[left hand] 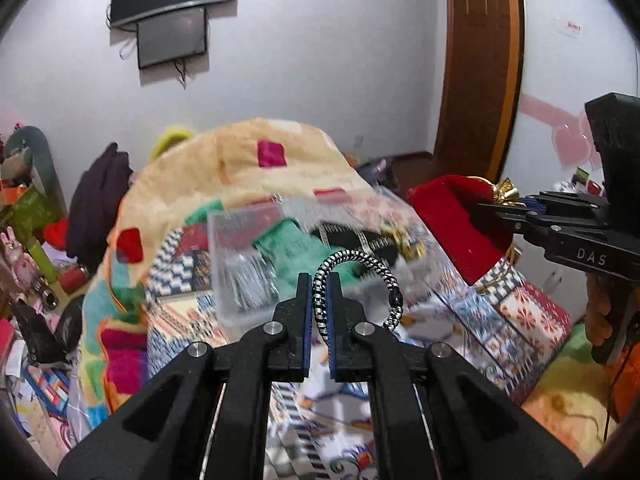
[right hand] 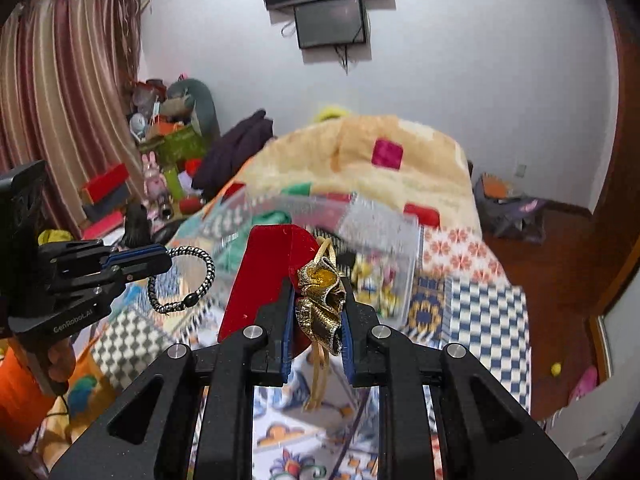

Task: Organize soft objects
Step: 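Lower the bracelet into the box while the right tool releases the red pouch and ornament inside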

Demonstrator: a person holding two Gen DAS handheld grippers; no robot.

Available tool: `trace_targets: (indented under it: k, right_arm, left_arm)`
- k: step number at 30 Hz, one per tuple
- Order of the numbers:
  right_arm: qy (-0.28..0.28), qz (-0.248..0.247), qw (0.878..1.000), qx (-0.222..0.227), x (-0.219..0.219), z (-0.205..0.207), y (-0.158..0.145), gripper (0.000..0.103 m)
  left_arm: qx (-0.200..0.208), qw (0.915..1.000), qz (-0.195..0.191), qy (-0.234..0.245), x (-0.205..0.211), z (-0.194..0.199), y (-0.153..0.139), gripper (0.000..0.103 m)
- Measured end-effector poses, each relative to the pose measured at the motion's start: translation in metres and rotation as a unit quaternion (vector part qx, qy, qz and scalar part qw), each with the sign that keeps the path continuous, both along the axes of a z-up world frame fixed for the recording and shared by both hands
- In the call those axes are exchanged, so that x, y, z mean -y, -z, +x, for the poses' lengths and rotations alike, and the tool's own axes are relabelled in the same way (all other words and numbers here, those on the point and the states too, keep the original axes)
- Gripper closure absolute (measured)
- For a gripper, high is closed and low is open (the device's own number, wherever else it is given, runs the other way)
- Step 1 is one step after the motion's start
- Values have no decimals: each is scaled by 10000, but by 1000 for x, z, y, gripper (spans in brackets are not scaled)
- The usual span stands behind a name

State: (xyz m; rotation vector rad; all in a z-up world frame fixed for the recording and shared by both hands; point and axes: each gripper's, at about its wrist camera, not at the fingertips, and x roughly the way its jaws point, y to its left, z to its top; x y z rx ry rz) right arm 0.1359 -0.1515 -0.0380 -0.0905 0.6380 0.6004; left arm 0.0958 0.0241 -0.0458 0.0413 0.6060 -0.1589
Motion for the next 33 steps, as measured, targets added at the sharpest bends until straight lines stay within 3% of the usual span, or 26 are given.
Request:
trace_targets:
  k: [7, 13, 30, 33]
  right_arm:
    - [74, 108, 9994, 324, -15, 13, -19, 86]
    - [99, 46, 9990, 425, -30, 28, -20, 85]
    - [126, -679, 9970, -362, -52, 66, 44, 83]
    - [153, -864, 9954, -386, -52, 65, 48, 78]
  left_arm:
    - [111, 9994, -185, -279, -17, 27, -11, 98]
    - [-9, 9987, -205, -460, -29, 53, -2, 98]
    - [-606, 9957, -251, -654, -34, 85, 40, 97]
    - [-671, 9954, -280, -620, -35, 83, 41, 91]
